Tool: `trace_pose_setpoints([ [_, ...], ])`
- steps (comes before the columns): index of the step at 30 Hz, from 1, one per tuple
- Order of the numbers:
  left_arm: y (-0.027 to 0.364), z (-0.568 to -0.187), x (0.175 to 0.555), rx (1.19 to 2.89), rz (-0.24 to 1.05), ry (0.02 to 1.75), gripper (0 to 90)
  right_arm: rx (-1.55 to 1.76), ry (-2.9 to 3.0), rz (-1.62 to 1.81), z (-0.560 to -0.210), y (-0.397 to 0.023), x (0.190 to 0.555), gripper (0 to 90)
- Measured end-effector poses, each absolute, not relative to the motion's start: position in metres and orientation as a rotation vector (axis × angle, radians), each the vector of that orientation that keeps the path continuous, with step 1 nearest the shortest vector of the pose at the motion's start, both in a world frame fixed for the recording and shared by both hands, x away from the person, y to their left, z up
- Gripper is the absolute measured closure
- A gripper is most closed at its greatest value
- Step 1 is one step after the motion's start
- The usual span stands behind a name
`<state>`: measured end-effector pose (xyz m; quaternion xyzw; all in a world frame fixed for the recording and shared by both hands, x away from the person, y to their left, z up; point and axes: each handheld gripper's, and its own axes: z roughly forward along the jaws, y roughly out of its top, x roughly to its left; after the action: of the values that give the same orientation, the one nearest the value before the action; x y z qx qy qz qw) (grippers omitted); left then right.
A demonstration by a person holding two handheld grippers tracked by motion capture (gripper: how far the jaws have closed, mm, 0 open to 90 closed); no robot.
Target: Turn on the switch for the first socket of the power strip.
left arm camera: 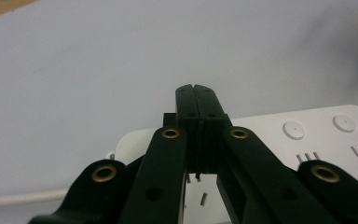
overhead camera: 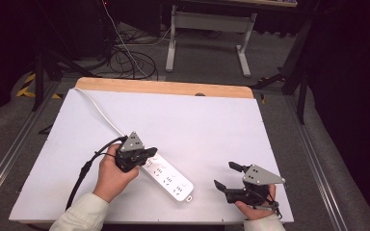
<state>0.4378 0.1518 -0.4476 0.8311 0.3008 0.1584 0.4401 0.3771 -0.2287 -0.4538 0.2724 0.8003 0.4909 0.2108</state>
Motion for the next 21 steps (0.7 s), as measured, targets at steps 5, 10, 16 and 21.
trace_pose_setpoints([
  [5, 0.150, -0.456, 0.440, 2.072, 0.350, 0.768, 90.0, 0.756, 2.224, 1.365, -0.454, -0.229, 0.377, 21.1],
  [10, 0.148, -0.462, 0.443, 2.087, 0.332, 0.792, 90.0, 0.755, 2.225, 1.364, -0.454, -0.229, 0.377, 21.1],
  [16, 0.149, -0.468, 0.445, 2.076, 0.329, 0.834, 90.0, 0.753, 2.227, 1.363, -0.454, -0.229, 0.377, 21.2],
  [21, 0.149, -0.471, 0.446, 2.085, 0.332, 0.843, 90.0, 0.753, 2.227, 1.363, -0.454, -0.229, 0.377, 21.2],
])
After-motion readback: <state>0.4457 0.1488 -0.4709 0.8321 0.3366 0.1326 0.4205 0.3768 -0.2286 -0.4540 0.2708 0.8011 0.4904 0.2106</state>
